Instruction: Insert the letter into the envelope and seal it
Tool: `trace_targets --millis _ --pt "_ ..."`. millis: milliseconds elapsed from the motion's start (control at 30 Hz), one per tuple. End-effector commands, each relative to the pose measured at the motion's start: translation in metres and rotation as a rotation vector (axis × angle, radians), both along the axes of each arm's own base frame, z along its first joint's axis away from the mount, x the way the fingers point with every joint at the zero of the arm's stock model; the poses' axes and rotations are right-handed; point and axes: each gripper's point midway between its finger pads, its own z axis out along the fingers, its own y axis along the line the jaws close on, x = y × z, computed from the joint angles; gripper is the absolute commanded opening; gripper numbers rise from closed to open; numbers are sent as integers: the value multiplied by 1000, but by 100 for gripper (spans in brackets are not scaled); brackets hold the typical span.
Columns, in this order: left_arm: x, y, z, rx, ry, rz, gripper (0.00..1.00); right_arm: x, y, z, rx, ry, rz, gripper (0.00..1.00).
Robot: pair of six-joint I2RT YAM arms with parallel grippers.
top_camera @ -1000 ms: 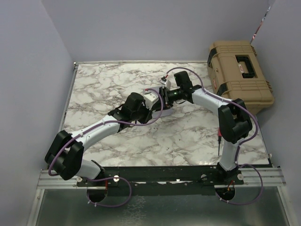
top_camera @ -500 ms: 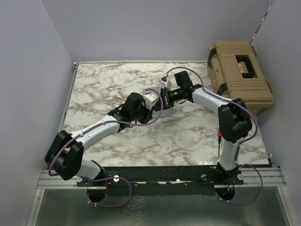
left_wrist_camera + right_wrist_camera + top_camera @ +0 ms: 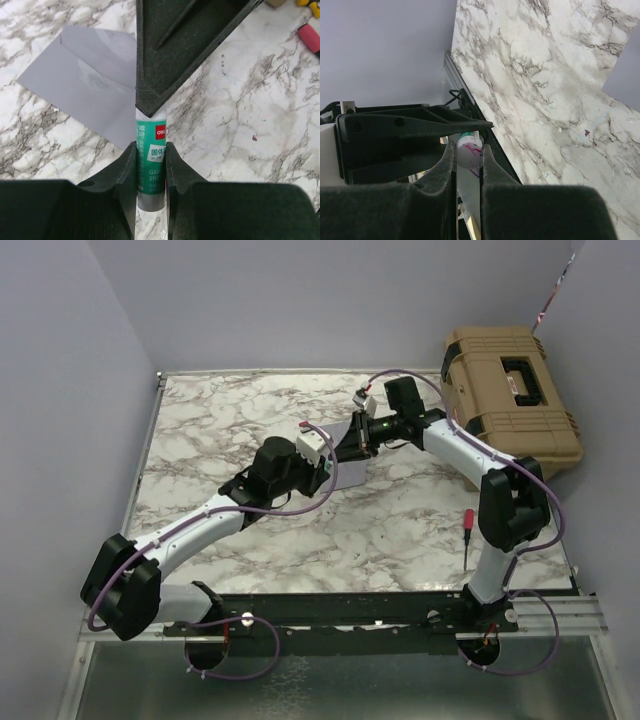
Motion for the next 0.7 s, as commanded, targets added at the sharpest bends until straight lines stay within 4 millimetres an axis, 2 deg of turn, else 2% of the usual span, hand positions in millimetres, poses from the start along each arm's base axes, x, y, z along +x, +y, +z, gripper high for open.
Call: trace_targets --millis 0,267,467,533,667 --pt "-42 22 -49 108 196 -37 0 69 -46 37 4 -141 -249 0" --pt "-42 21 -44 105 181 -52 0 77 -64 39 33 -123 -269 0" --pt "-34 22 -39 111 158 -30 0 82 -72 38 -56 -179 -250 0" --pt "-28 18 -33 102 150 -24 0 91 -80 27 -179 -224 -293 0" --pt "-18 12 -19 72 130 -6 0 104 -113 -20 -548 -316 -405 0"
